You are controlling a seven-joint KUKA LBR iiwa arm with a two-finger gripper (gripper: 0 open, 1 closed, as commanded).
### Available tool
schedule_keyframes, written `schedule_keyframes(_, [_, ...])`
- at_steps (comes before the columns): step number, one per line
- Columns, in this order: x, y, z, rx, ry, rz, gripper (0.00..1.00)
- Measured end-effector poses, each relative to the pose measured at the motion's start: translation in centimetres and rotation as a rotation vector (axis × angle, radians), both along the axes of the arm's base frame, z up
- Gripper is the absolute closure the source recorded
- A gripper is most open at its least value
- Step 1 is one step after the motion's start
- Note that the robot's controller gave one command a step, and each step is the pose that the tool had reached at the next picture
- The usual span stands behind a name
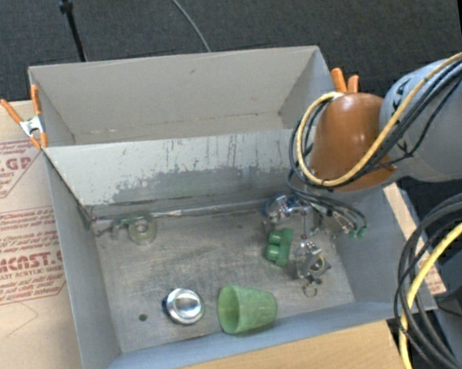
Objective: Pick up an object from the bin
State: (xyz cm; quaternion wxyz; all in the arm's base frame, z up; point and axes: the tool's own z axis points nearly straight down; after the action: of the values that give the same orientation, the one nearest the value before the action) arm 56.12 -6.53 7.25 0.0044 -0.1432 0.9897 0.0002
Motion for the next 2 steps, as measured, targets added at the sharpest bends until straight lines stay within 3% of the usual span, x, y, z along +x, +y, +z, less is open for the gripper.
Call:
schedule_keyframes(1, [0.1, 0.2, 0.2, 0.0, 0.001, 0.003, 1.0])
schedule_keyframes(2, [0.2, 1.5, 10.0, -0.003, 0.002, 0.341, 1.0])
